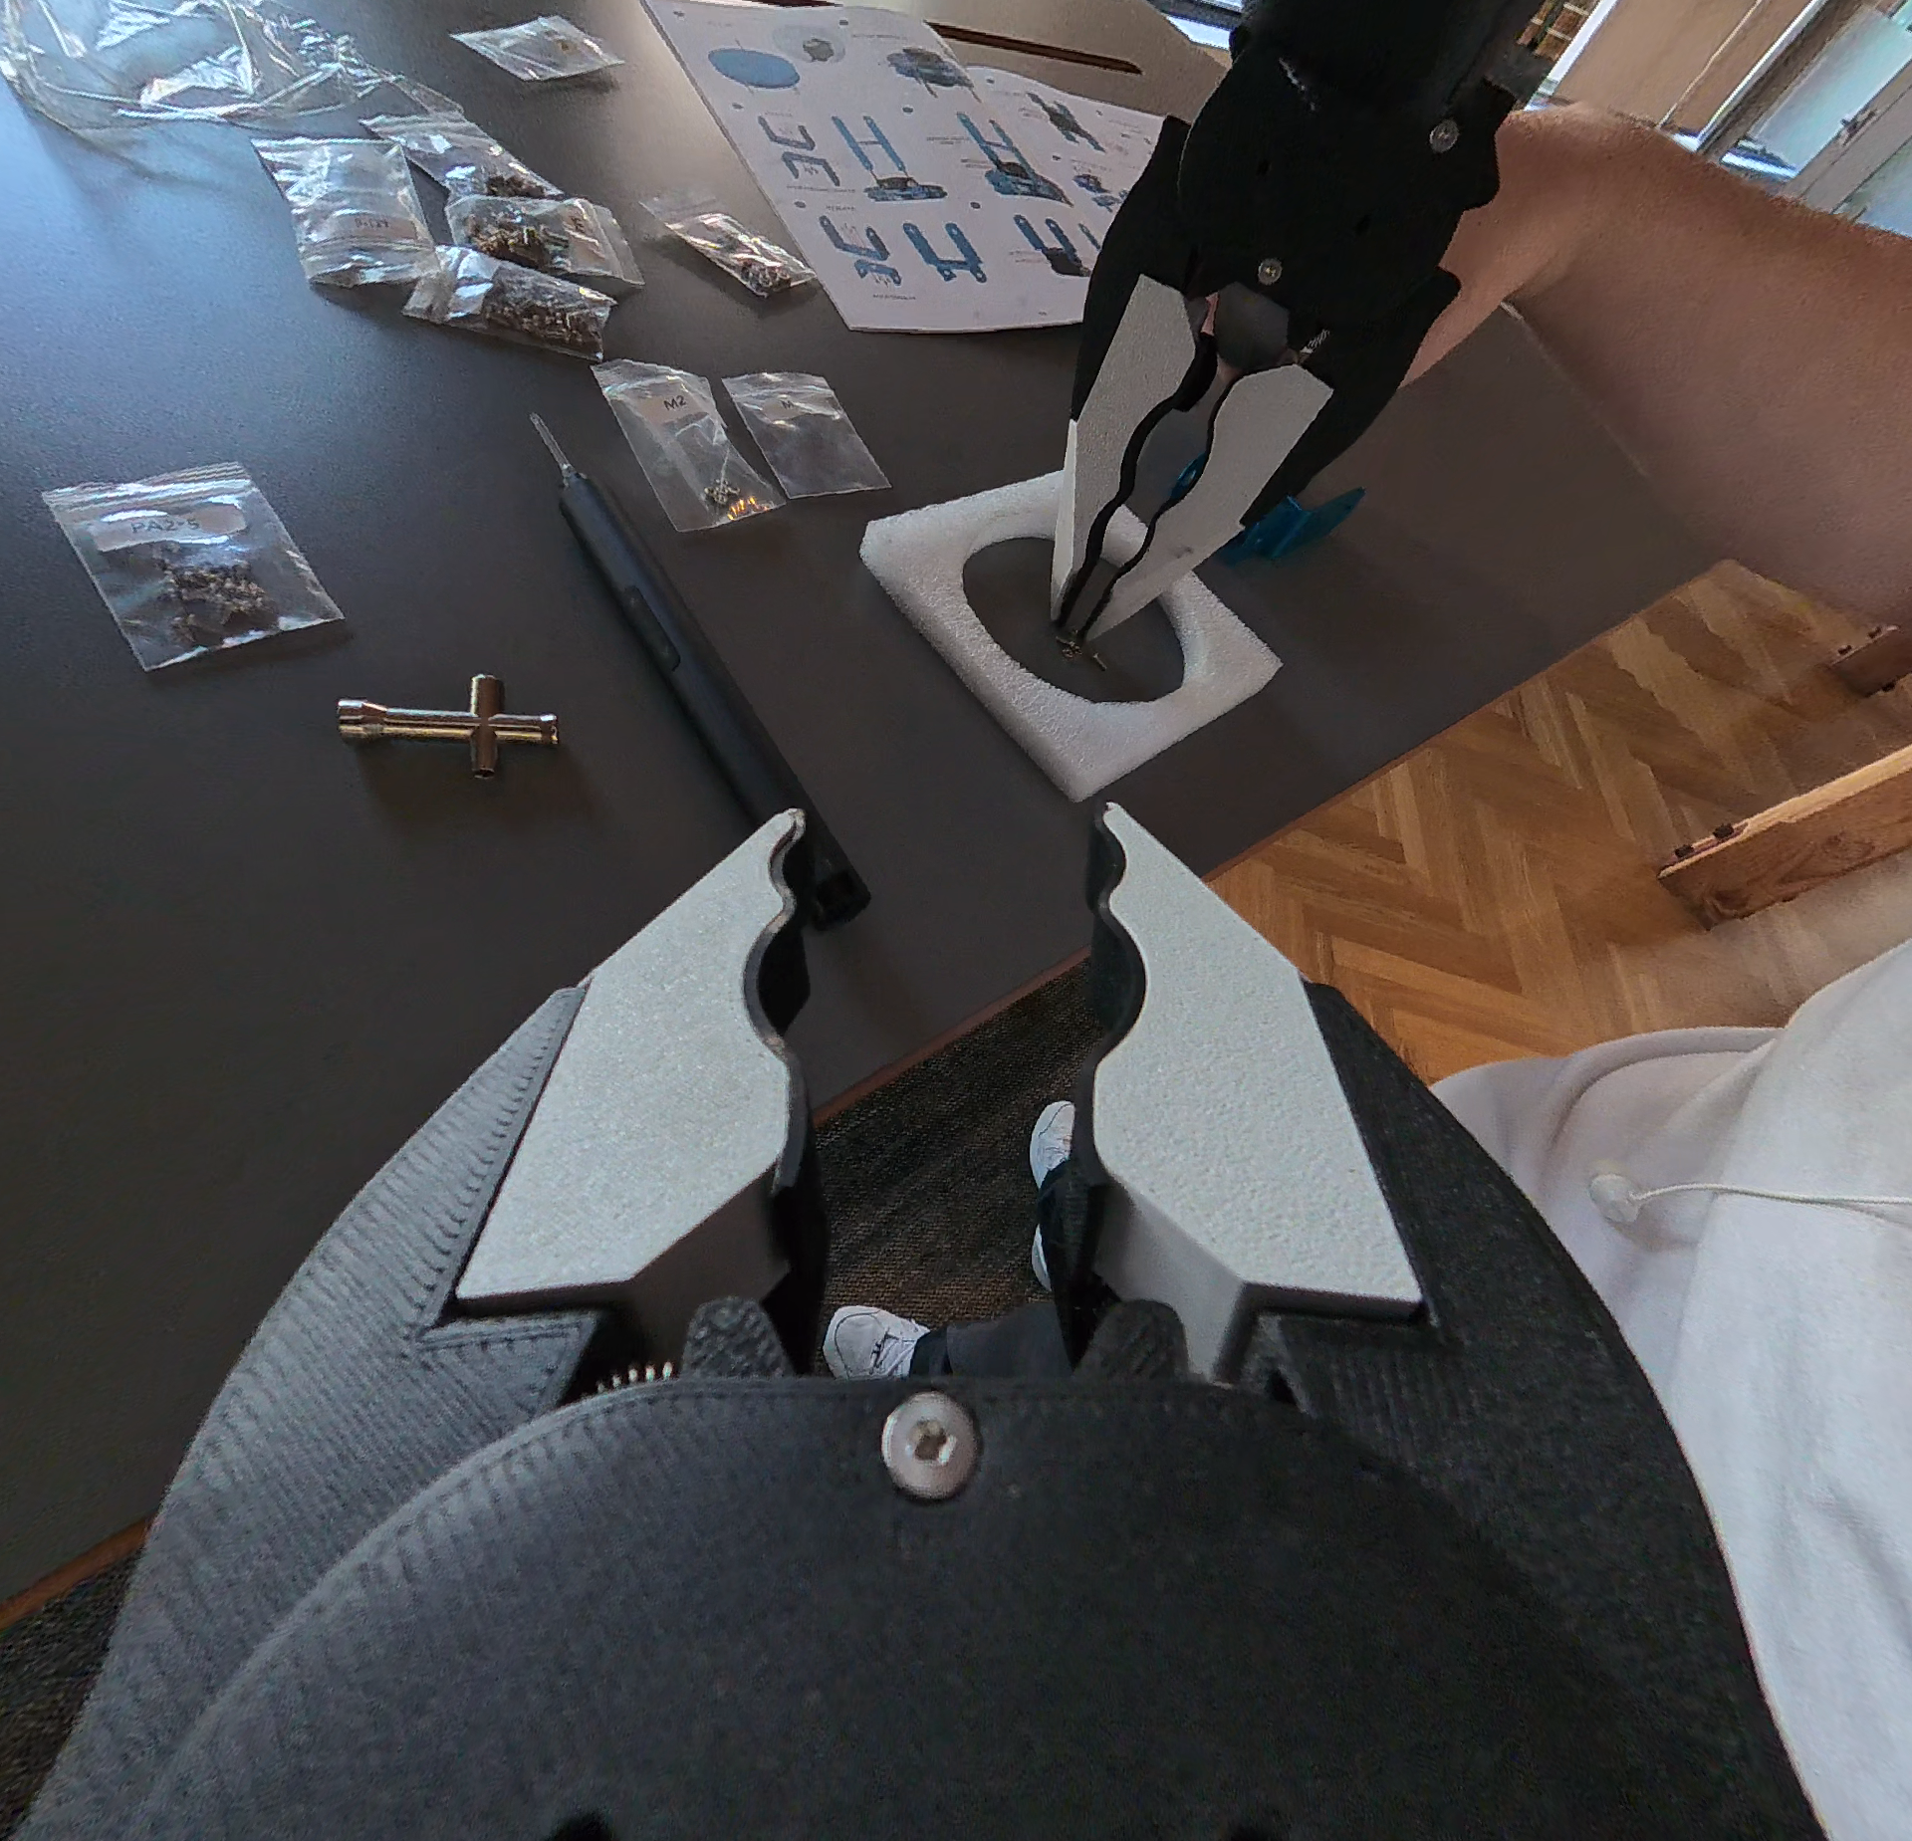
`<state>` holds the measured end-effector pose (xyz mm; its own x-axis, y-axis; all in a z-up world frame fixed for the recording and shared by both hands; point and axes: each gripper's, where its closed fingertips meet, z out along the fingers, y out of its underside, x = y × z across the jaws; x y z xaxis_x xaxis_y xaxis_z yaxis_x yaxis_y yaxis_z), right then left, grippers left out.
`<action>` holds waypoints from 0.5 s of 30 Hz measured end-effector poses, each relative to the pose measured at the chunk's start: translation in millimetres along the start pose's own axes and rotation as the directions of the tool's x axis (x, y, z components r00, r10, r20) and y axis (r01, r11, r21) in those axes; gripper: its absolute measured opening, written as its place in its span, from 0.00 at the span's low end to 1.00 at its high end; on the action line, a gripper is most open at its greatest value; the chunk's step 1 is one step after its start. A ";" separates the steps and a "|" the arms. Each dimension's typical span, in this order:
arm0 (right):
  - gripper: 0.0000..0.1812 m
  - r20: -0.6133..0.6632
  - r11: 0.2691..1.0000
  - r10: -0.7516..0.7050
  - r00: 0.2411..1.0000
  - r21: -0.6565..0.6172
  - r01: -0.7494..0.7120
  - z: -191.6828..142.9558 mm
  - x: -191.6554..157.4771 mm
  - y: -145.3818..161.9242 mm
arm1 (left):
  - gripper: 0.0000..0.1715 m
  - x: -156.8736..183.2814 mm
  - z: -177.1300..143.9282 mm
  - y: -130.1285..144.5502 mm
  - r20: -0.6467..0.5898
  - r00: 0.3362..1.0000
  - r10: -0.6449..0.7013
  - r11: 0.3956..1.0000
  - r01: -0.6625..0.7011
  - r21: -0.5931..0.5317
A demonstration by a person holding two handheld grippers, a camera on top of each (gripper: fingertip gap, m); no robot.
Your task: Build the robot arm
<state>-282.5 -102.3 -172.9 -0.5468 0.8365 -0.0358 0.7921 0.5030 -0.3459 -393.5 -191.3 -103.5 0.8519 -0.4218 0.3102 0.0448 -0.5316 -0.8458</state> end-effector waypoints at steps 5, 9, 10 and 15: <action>0.02 -0.006 1.000 0.005 1.000 -0.012 -0.006 -0.4 -0.1 1.3 | 0.30 -11.1 1.9 2.8 0.061 0.998 0.020 1.000 -0.019 -0.017; 0.01 -0.043 1.000 -0.005 0.999 -0.008 0.005 -0.9 -0.5 1.8 | 0.28 -42.2 -0.4 -0.6 0.237 0.960 0.151 0.985 -0.125 -0.121; 0.01 -0.061 1.000 -0.013 0.998 -0.014 0.012 -1.4 -0.2 2.9 | 0.26 -53.2 -2.1 -3.3 0.283 0.936 0.210 0.969 -0.162 -0.185; 0.01 -0.171 0.998 -0.055 0.984 -0.022 0.052 -6.7 0.1 7.7 | 0.35 -116.7 -16.5 -38.8 0.447 0.635 0.630 0.747 -0.341 -0.570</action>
<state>-274.6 -96.9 -169.2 -0.5350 0.8325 0.1442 0.7686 0.5504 -0.3262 -503.3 -133.5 -99.7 0.8022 -0.2750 -0.5299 -0.5544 -0.6726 -0.4902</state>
